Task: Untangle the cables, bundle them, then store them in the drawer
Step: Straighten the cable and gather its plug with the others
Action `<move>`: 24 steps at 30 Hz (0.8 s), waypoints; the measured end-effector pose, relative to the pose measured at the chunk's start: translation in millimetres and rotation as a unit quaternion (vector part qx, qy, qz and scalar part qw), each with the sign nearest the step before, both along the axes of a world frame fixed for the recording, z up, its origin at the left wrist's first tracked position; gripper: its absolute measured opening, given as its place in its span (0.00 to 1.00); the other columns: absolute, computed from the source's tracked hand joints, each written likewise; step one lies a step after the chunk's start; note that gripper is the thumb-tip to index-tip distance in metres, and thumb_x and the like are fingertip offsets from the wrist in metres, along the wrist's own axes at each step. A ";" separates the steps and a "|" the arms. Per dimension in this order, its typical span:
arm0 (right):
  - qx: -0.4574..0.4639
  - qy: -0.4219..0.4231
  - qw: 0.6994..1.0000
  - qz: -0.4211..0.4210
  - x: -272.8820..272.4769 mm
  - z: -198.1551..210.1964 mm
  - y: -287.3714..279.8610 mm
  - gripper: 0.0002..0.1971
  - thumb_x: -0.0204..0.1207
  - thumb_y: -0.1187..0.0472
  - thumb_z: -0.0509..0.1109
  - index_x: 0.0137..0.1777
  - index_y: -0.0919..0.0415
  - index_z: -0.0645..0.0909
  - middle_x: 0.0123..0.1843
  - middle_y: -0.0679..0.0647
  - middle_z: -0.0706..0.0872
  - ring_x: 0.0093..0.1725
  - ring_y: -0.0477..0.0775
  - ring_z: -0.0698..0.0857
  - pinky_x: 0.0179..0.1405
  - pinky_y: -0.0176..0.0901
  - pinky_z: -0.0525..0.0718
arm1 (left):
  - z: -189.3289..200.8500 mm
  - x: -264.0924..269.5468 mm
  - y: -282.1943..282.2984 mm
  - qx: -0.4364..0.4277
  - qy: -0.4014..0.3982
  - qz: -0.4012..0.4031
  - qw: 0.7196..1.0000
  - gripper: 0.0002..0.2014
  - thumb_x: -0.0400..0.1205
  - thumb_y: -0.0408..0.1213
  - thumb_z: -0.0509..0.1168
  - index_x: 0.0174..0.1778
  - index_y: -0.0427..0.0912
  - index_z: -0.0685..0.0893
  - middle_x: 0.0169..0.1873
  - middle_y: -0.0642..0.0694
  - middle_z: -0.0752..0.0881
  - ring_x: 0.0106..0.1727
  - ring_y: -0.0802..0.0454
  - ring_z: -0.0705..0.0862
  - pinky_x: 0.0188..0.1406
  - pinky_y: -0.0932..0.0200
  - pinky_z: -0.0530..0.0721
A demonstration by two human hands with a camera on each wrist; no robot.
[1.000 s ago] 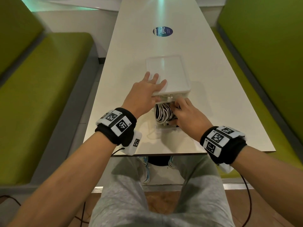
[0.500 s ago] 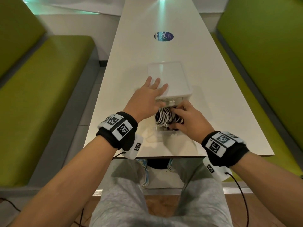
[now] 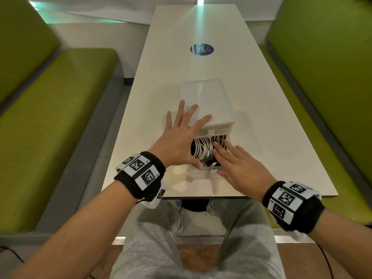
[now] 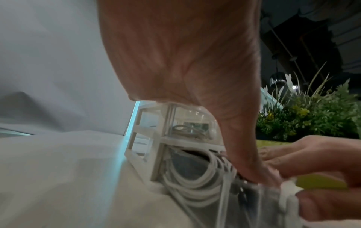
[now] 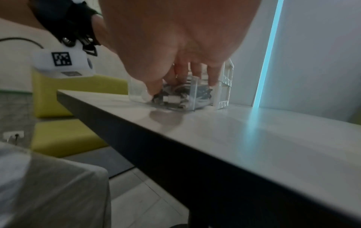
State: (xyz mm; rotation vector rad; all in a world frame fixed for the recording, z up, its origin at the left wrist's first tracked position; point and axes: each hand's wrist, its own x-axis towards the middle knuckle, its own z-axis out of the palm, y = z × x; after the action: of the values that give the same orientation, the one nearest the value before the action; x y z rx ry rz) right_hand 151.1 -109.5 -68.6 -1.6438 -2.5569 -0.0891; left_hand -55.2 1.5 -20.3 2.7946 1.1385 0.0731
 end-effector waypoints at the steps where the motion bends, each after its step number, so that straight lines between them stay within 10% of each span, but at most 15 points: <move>1: 0.020 0.003 1.000 0.011 -0.5 0.6 -0.4 0.28 0.82 0.48 0.52 0.74 0.64 0.76 0.77 0.62 0.75 0.76 0.63 0.75 0.69 0.61 0.80 | 0.2 1.1 -1.7 0.009 0.014 0.004 1.000 0.67 0.55 0.70 0.76 0.84 0.56 0.44 0.84 0.42 0.39 0.80 0.37 0.25 0.75 0.20 0.40; 9: 0.085 0.059 0.994 0.037 -2.0 -2.8 0.1 0.13 0.67 0.68 0.78 0.51 0.58 0.89 0.66 0.63 0.83 0.66 0.66 0.81 0.63 0.57 0.81 | 8.2 2.3 0.4 -0.001 0.063 0.006 0.998 0.72 0.51 0.75 0.73 0.83 0.58 0.36 0.84 0.42 0.35 0.82 0.39 0.28 0.75 0.22 0.38; 16: 0.025 0.057 0.997 0.051 -0.7 15.2 3.6 0.11 0.73 0.60 0.74 0.55 0.52 0.87 0.73 0.64 0.75 0.75 0.67 0.70 0.66 0.63 0.78 | 9.0 0.9 -1.8 -0.010 0.059 -0.002 0.998 0.73 0.51 0.71 0.77 0.83 0.58 0.36 0.83 0.42 0.34 0.82 0.39 0.27 0.76 0.22 0.41; 24: 0.019 -0.006 1.000 -0.001 13.4 44.4 28.2 0.51 0.67 0.26 0.65 0.85 0.46 0.52 0.87 0.61 0.46 0.86 0.64 0.40 0.82 0.65 0.49 | 11.0 1.5 1.2 -0.032 0.043 -0.005 0.999 0.72 0.53 0.68 0.79 0.83 0.57 0.38 0.83 0.43 0.34 0.82 0.40 0.27 0.77 0.23 0.43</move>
State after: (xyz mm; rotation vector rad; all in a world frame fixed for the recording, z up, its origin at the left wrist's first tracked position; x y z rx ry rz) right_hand 164.5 -81.3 -24.3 -1.6367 -2.5457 -0.1475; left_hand -53.7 2.7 -9.3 2.7711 1.1252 -0.0827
